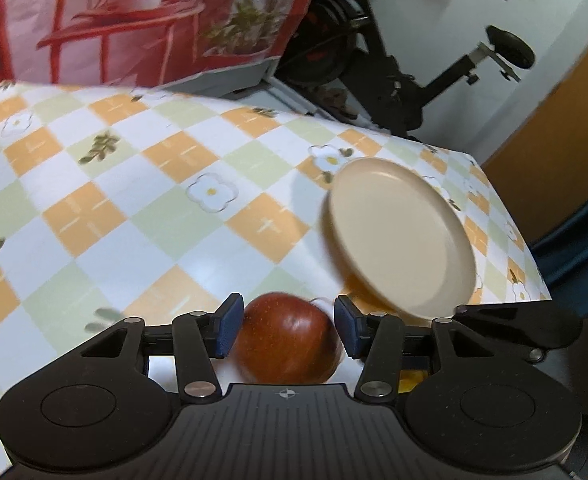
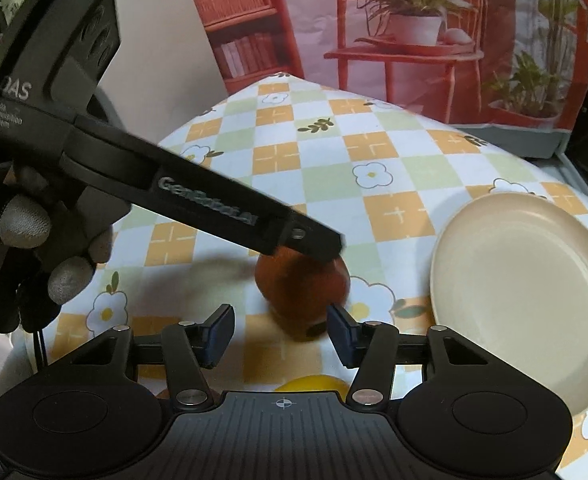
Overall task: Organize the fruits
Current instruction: 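Close the left gripper around the red apple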
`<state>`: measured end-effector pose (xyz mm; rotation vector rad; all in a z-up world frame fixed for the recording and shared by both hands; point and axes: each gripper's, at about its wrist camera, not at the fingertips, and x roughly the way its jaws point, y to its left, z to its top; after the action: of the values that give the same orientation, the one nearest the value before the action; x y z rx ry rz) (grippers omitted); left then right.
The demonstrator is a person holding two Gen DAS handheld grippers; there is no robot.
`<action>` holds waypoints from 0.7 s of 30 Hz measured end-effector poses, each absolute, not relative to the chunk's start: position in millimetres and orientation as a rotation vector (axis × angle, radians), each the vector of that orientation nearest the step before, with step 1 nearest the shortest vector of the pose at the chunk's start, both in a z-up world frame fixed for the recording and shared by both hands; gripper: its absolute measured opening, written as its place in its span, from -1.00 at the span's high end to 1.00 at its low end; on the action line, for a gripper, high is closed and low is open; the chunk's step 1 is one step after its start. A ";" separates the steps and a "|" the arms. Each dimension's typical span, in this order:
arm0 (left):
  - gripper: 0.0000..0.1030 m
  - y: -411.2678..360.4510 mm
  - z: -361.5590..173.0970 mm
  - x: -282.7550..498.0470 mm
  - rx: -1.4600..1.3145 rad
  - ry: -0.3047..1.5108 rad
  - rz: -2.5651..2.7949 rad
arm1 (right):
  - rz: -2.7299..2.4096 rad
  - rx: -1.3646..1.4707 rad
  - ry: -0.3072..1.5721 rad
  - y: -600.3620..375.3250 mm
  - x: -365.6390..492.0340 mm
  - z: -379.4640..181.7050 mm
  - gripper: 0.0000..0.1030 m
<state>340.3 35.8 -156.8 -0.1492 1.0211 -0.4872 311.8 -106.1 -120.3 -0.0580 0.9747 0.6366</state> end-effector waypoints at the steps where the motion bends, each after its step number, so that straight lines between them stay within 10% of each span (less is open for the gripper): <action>1: -0.02 41.3 -157.8 339.6 -0.176 1.025 -0.496 | 0.633 -0.059 0.973 -106.5 312.7 -120.0 0.05; 21: 0.00 89.9 -172.4 312.9 -0.346 1.073 -0.559 | 0.676 -0.142 0.988 -72.6 321.4 -139.7 -0.18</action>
<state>312.9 89.9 -172.4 -0.3461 1.0726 -0.5587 321.4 -72.6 -139.7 -0.1418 0.9877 0.6764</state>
